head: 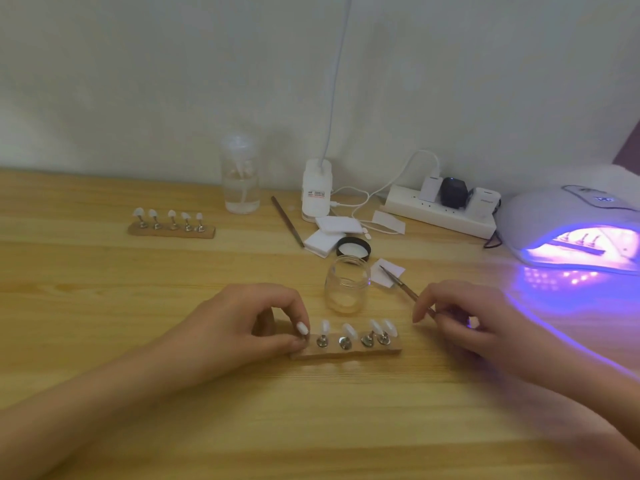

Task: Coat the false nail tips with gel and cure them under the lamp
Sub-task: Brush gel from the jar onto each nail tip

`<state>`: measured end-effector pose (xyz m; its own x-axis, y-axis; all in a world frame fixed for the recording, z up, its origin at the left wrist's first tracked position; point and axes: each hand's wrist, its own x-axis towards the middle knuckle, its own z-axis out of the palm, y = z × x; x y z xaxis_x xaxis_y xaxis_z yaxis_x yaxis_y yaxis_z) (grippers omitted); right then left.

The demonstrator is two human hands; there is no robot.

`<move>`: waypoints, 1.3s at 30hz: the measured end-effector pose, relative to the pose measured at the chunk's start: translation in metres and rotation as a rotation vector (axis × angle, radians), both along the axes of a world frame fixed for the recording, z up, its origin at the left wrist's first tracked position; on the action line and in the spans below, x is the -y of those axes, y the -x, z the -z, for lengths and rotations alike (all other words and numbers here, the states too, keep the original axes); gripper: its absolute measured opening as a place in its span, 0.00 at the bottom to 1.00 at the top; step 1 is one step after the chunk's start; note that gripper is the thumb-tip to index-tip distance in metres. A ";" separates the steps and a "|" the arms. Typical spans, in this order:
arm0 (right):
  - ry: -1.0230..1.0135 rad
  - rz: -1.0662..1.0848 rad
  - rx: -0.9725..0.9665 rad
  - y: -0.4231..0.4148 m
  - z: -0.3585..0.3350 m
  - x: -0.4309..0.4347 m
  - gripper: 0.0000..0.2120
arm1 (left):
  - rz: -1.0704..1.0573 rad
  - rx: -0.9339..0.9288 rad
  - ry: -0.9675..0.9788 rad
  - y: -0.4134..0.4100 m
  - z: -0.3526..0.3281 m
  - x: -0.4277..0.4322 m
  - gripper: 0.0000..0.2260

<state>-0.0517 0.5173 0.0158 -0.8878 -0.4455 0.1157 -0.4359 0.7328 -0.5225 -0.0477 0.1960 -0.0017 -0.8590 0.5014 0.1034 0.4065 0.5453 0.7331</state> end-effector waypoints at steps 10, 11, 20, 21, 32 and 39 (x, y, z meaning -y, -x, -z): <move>0.770 0.004 0.166 0.017 -0.019 -0.011 0.13 | 0.018 -0.364 0.237 -0.013 -0.004 0.001 0.03; 0.808 0.024 0.147 0.021 -0.016 -0.007 0.13 | 0.015 -0.383 0.248 -0.014 -0.005 0.000 0.03; 1.342 0.224 0.158 0.052 -0.011 0.040 0.20 | -0.026 -0.357 0.103 -0.013 0.003 -0.002 0.05; 1.355 0.228 0.166 0.054 -0.011 0.044 0.20 | -0.025 -0.332 0.072 -0.012 0.005 -0.001 0.05; 0.971 0.108 -0.048 0.057 -0.011 0.053 0.09 | 0.009 -0.127 -0.033 0.002 0.001 0.010 0.06; 0.760 0.043 -0.135 0.055 -0.011 0.062 0.10 | 0.062 -0.535 0.239 -0.007 0.002 0.012 0.02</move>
